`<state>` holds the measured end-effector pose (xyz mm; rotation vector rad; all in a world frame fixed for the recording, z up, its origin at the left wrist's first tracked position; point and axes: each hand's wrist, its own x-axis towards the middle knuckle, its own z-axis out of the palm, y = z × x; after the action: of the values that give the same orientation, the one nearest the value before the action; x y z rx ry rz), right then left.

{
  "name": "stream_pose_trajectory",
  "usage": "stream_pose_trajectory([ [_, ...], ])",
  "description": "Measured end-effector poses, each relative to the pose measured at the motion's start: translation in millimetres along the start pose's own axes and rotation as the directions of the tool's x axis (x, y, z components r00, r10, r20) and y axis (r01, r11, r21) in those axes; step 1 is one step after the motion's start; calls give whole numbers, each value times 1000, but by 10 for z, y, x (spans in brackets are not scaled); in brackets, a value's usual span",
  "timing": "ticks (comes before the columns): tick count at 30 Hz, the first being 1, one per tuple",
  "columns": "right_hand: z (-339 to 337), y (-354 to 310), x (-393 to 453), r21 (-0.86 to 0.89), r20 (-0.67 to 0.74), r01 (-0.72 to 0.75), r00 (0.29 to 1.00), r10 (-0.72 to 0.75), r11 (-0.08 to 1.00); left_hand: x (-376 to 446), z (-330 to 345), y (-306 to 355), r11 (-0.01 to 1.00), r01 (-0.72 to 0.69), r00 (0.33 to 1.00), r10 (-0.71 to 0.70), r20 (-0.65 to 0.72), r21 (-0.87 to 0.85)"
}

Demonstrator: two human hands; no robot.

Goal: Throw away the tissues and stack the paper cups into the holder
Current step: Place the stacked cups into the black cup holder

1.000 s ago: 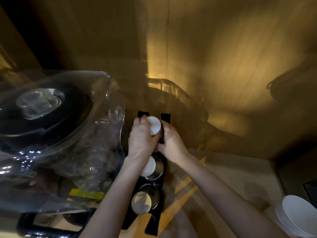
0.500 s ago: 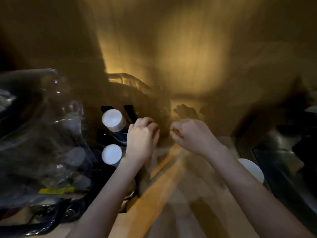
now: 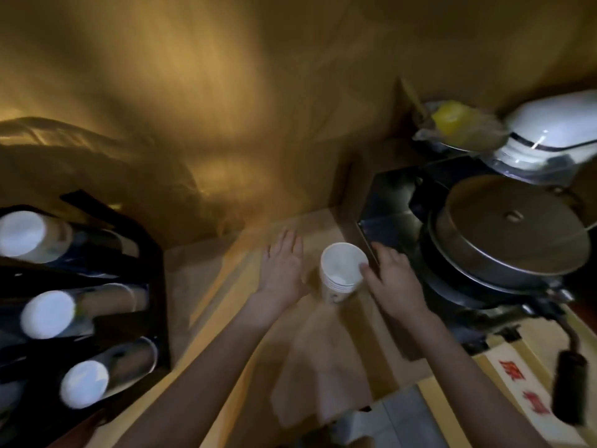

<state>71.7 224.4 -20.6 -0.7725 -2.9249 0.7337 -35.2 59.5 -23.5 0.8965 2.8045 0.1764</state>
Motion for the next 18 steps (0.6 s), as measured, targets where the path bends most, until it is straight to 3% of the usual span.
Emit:
stream_pose_trajectory([
  [3,153,114,8,184,177,-100,982,67,978,137,203,210,998,-54,996,54,73,-13],
  [7,261,148,11,393,288,-236,949,125,889,210,366,354,986,-99,987,114,117,-131],
  [11,287,125,44,509,279,-294,945,168,809,217,409,408,913,-44,989,97,110,-406],
  [18,288,-98,100,670,304,-295,946,110,681,82,301,183,858,45,999,-47,9,-511],
])
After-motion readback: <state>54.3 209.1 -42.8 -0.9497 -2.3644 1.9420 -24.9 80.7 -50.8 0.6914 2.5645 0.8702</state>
